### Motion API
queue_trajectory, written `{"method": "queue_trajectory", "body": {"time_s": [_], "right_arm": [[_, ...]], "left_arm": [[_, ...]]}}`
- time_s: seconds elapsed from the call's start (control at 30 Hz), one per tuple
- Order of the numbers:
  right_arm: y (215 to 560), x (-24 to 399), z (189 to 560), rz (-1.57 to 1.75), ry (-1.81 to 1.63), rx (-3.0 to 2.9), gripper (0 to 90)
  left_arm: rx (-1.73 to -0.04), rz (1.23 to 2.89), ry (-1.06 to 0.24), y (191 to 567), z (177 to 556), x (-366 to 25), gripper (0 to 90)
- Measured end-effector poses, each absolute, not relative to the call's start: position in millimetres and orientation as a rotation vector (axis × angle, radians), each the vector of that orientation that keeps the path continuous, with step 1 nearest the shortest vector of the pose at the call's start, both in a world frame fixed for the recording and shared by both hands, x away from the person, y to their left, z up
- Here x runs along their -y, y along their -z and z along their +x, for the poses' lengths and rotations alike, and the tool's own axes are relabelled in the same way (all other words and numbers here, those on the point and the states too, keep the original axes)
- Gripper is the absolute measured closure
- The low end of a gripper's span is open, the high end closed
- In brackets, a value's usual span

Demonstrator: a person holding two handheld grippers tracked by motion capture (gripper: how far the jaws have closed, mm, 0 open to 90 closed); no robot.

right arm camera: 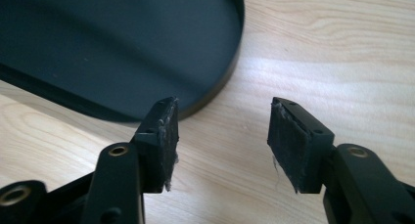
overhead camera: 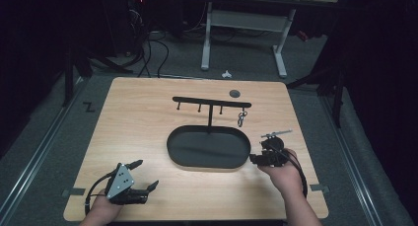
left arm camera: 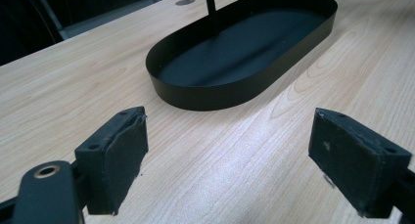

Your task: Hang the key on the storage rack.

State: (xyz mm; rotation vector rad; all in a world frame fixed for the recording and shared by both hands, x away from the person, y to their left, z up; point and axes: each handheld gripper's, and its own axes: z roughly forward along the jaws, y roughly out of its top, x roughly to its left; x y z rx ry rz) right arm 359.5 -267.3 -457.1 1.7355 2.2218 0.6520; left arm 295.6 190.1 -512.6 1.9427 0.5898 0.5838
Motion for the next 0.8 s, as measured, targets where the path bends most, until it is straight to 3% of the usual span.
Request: {"method": "queue_trajectory", "body": {"time_s": [0.5,0.8], "right_arm": [[518.4,276.4,265.6,1.532,-0.907,-1.926,37.5],[518.6,273.2,258.8,1.525,-0.911,-1.945,35.4]], "left_arm": [[-0.626,1.959,-0.594,516.4,298.9,-187.1,15.1],[-0.609,1.958,-0.596,515.1,297.7,-187.1,15.2]]}}
